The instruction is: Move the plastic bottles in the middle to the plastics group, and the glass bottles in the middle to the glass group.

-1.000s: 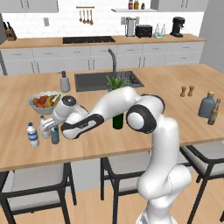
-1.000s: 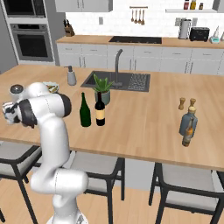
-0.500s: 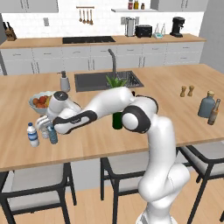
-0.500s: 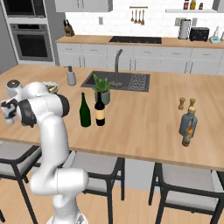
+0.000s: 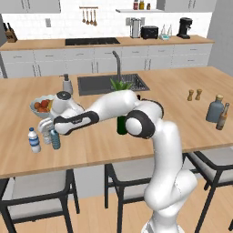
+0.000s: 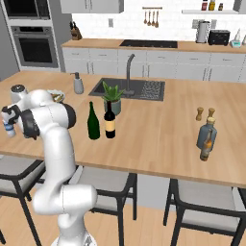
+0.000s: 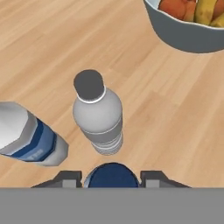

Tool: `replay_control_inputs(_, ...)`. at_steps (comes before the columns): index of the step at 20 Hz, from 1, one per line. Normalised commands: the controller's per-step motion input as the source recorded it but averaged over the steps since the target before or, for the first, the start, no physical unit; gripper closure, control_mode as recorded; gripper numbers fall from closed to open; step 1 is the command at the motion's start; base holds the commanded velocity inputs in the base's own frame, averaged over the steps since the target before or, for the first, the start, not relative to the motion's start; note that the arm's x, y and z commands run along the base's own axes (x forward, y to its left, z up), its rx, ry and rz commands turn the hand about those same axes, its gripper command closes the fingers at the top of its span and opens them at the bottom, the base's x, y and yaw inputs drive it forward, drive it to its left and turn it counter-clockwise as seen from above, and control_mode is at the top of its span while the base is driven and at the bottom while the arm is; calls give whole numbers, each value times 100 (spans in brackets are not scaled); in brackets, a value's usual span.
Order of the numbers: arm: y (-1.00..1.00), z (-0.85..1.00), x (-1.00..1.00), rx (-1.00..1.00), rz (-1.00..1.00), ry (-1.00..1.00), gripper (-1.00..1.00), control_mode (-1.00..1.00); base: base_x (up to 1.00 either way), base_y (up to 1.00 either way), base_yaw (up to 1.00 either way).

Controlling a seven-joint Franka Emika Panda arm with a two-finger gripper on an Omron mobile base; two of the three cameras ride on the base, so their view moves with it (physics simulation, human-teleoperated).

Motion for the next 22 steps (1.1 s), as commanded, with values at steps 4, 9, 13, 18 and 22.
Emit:
replay_control_inputs(4, 0, -2, -12, -1, 0, 0, -100, -100, 0, 0, 0)
replay_control_inputs(9, 0, 8, -24, 0, 0, 0, -100, -100, 0, 0, 0)
replay_control_inputs(13, 0, 50, -18, 5, 2, -5, -100, -100, 0, 0, 0)
replay_control_inputs(18, -16, 70, -12, 1, 0, -2, -100, -100, 0, 0, 0)
replay_control_inputs(22, -54, 44, -19, -1, 0, 1, -100, -100, 0, 0, 0)
